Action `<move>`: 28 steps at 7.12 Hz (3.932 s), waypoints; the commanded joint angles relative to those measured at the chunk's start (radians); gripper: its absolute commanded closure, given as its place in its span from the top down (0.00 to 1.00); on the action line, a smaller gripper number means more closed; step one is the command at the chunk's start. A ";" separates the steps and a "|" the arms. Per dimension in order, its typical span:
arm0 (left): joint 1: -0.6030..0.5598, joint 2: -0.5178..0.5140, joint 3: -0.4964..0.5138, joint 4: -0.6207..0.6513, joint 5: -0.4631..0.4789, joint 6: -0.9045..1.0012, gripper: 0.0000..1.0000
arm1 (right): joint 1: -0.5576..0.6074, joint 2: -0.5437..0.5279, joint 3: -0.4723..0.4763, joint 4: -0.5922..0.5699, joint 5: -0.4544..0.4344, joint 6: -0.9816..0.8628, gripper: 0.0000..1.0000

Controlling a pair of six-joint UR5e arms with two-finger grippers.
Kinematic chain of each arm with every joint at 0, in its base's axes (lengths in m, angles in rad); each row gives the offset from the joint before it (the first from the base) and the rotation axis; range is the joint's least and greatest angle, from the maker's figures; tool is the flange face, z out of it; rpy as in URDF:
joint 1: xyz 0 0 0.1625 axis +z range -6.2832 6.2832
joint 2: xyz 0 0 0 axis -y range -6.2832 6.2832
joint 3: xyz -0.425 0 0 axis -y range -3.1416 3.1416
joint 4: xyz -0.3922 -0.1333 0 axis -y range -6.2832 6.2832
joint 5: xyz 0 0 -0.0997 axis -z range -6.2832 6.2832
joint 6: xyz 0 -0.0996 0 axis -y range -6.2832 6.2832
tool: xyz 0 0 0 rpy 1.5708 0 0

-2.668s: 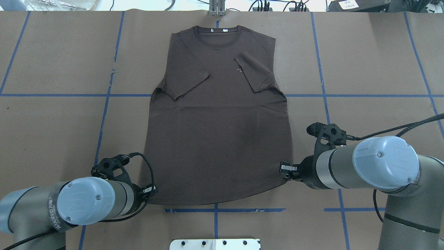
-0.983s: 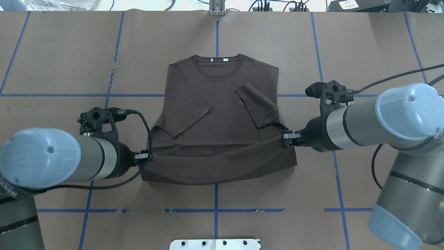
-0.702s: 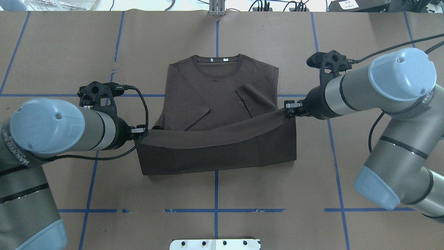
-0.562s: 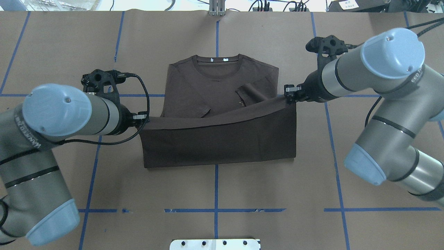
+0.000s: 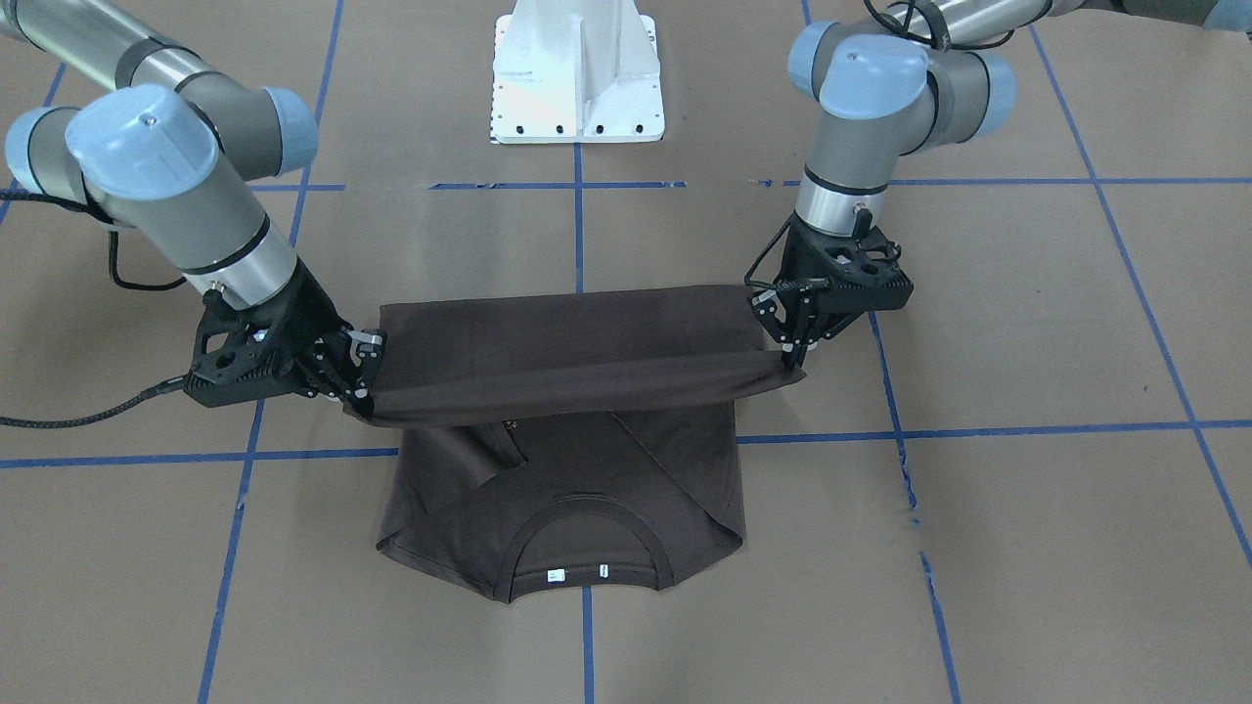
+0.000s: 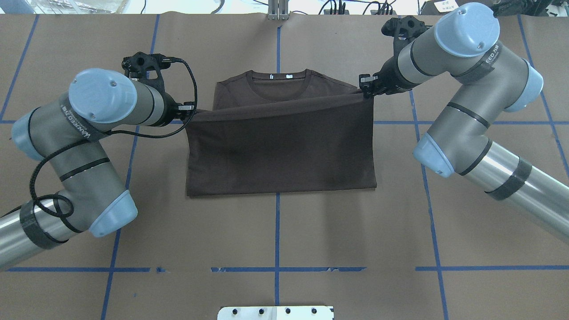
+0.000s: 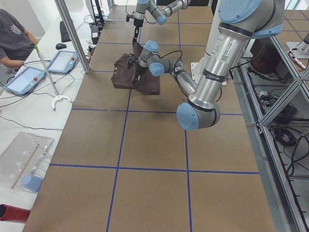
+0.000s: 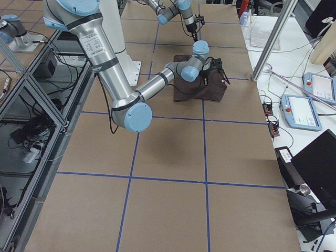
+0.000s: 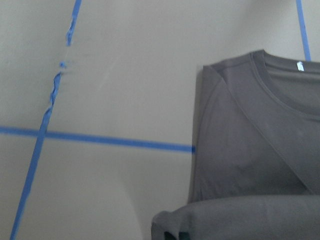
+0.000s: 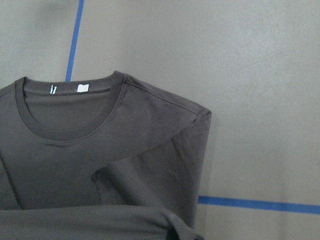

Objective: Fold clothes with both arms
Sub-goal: 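Lay the hem near the collar and open both grippers, then move the right gripper down to the folded shirt's side edge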

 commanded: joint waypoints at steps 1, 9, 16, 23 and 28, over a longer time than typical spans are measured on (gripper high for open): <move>-0.033 -0.090 0.128 -0.043 0.003 -0.001 0.00 | 0.028 0.059 -0.136 0.063 0.004 -0.003 0.00; -0.064 -0.255 0.462 -0.171 0.043 0.000 0.00 | 0.051 0.190 -0.368 0.109 -0.003 -0.004 0.00; -0.090 -0.243 0.452 -0.297 0.040 0.000 1.00 | 0.049 0.194 -0.360 0.109 0.004 0.006 1.00; -0.087 -0.028 0.236 -0.414 0.024 0.010 1.00 | -0.124 -0.148 0.005 0.099 0.079 0.173 1.00; -0.087 -0.026 0.225 -0.414 0.015 0.003 1.00 | -0.207 -0.153 0.011 0.106 0.009 0.240 0.00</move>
